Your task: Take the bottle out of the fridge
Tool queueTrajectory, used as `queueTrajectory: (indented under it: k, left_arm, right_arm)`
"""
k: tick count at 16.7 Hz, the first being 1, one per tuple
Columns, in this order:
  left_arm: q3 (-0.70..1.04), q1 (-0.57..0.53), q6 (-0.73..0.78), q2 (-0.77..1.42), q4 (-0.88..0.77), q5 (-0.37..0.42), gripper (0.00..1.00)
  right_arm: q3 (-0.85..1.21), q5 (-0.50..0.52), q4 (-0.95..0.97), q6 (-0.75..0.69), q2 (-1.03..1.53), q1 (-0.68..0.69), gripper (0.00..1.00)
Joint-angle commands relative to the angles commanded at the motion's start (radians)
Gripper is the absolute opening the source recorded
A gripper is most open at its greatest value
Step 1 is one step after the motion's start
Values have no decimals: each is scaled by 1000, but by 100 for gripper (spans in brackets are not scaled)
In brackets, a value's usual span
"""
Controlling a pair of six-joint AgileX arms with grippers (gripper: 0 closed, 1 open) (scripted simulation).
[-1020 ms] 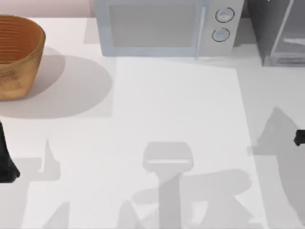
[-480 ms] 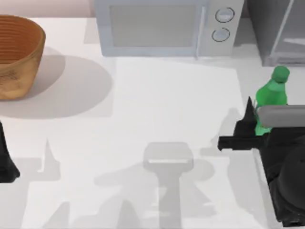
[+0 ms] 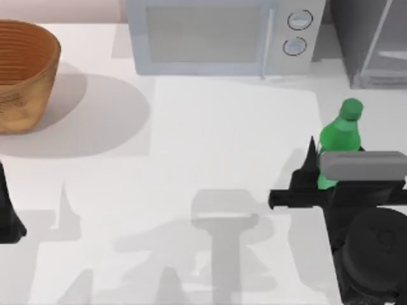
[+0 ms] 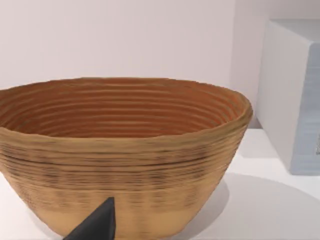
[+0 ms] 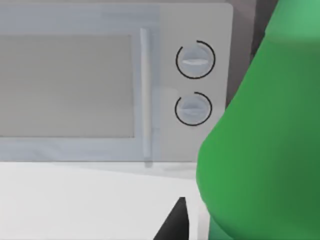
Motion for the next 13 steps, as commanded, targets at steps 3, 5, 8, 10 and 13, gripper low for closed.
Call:
queueTrajectory:
  k: [3,5,8,10,13]
  left_arm:
    - [0,0,0,0,0,0,100]
    - [0,0,0,0,0,0,100]
    - [0,0,0,0,0,0,100]
    - [0,0,0,0,0,0,100]
    - [0,0,0,0,0,0,100]
  right_arm:
    - [1,-10,8,-1,15,-12,0]
    - [17,-32,44,-8,69,-35,0]
    - [58,-82,124,-14,190,-88,0]
    - [87,-118,179,-17,266,-125,0]
    - [117,-154,234,-21,334,-160,0]
